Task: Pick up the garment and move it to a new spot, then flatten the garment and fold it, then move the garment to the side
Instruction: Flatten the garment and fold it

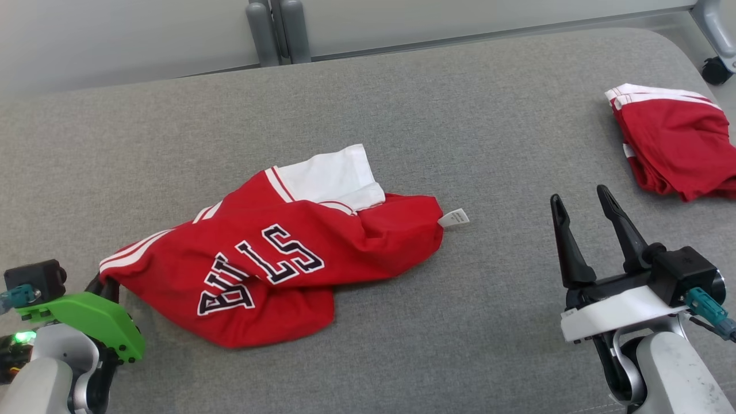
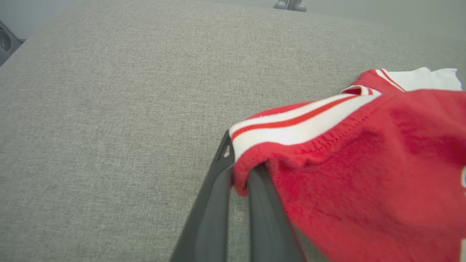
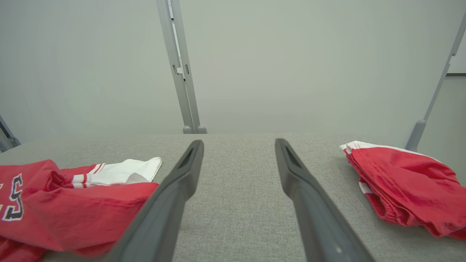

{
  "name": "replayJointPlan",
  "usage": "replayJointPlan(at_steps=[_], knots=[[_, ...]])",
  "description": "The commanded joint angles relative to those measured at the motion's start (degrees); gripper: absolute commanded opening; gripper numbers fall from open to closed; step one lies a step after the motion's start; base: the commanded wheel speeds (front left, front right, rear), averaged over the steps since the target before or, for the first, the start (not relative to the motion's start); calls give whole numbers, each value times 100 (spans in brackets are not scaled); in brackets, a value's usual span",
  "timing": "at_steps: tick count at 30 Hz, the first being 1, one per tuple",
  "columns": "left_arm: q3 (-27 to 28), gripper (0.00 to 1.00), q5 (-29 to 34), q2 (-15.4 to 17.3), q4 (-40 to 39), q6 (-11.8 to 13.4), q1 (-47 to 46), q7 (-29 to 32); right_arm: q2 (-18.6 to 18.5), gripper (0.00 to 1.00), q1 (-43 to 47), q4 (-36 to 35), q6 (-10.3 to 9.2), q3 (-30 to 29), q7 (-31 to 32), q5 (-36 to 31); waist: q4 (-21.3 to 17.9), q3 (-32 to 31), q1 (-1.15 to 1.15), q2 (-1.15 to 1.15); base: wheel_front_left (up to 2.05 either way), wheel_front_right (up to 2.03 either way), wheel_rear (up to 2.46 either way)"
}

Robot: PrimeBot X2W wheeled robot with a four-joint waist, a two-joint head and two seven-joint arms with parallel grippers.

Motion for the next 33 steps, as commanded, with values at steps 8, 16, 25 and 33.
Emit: replayJointPlan(at_steps=[8,16,25,33], knots=[[16,100,408,-61,-255,255,281,-1024,-54,100,126,152,-2,50,-16,-4,194,-419,0,0,0,0,0],[-185,100,883,-343,-1684,700,1007,-1737,-170,100,382,381,-2,243,-16,165,493,-686,0,0,0,0,0],[-505,100,907,-587,-2096,655,1176,-1731,-615,100,-108,955,-2,1260,383,208,857,-632,0,0,0,0,0],[-668,100,850,-730,-1981,553,1005,-1741,-1174,100,-1022,1450,-3,2666,1246,607,1275,-564,0,0,0,0,0]])
